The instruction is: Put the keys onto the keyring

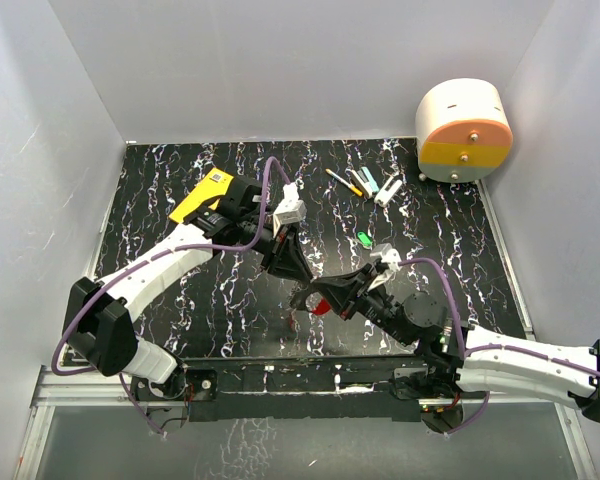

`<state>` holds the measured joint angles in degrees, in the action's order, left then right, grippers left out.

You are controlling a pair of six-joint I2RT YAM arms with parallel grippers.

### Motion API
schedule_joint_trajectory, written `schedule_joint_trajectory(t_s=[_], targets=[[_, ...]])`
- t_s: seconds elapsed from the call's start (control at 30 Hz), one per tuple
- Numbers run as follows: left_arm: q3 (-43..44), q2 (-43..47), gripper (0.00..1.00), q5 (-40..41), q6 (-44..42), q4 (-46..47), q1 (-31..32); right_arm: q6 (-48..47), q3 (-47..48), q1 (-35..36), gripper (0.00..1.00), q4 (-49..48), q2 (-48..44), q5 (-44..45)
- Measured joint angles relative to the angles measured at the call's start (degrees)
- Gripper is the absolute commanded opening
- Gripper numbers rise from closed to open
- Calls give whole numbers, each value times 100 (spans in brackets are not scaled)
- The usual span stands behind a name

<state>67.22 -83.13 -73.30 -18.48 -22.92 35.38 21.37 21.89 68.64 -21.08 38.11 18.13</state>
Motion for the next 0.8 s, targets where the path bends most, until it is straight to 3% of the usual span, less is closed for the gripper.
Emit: schedule_joint_trajectory(t_s=[0.3,0.33,0.4,0.43,0.8], targets=[[46,0,17,44,4,-2,0,155,-131,4,8,72,-63,0],[46,0,21,50,4,0,0,155,-146,4,8,61,-70,-2],[46,0,43,98,4,17,0,153,-177,9,8,61,-74,-2],[44,0,48,136,-11,26,0,153,-181,13,8,72,-72,-2],[42,0,58,330,-146,-101,0,125,-181,26,8,70,-184,0]])
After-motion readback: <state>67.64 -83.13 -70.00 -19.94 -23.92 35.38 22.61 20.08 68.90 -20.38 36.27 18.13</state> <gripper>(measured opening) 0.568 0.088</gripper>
